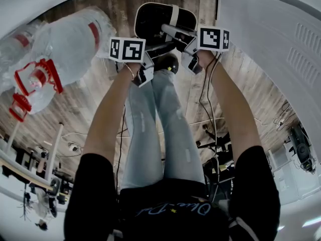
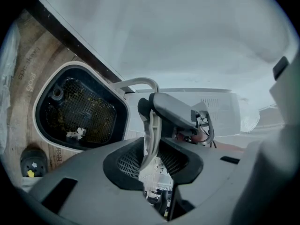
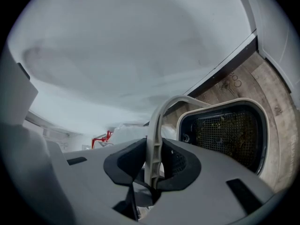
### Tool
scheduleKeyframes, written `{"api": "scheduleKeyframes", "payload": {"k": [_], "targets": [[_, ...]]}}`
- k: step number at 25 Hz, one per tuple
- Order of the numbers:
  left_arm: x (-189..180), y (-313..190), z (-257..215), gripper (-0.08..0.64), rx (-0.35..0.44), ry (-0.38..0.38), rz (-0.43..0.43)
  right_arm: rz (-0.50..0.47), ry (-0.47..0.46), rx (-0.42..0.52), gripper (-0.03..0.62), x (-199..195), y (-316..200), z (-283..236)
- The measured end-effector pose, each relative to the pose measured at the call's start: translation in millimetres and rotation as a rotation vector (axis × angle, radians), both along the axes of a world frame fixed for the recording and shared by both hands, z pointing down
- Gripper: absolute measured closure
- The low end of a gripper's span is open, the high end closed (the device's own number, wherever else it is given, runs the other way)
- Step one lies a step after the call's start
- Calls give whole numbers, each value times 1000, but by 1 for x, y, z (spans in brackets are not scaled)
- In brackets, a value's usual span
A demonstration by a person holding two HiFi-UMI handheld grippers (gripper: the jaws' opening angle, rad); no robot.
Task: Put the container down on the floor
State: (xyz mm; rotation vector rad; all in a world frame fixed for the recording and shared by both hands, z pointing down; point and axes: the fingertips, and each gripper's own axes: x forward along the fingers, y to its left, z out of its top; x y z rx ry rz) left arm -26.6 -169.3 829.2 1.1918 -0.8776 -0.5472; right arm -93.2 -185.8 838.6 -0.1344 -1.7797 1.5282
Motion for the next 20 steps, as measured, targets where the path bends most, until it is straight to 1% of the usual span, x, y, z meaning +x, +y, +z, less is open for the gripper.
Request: {"api": "scheduleKeyframes", "payload": {"k": [4, 8, 13, 15, 20], "targets": [[3, -1, 4, 476, -18, 0, 4, 25, 15, 2, 515, 4, -3, 4], [9, 2, 9, 474, -36, -20, 39, 56, 33, -7, 515, 12, -3, 10], [16, 7, 13, 468, -51, -18, 82, 52, 30, -5, 515, 19, 2, 11], [17, 10, 14, 465, -60, -15, 80, 47, 33, -6, 515, 20, 5, 12], [19, 20, 18, 453, -85, 4, 79, -1, 49, 8, 514, 21, 17, 15]]}}
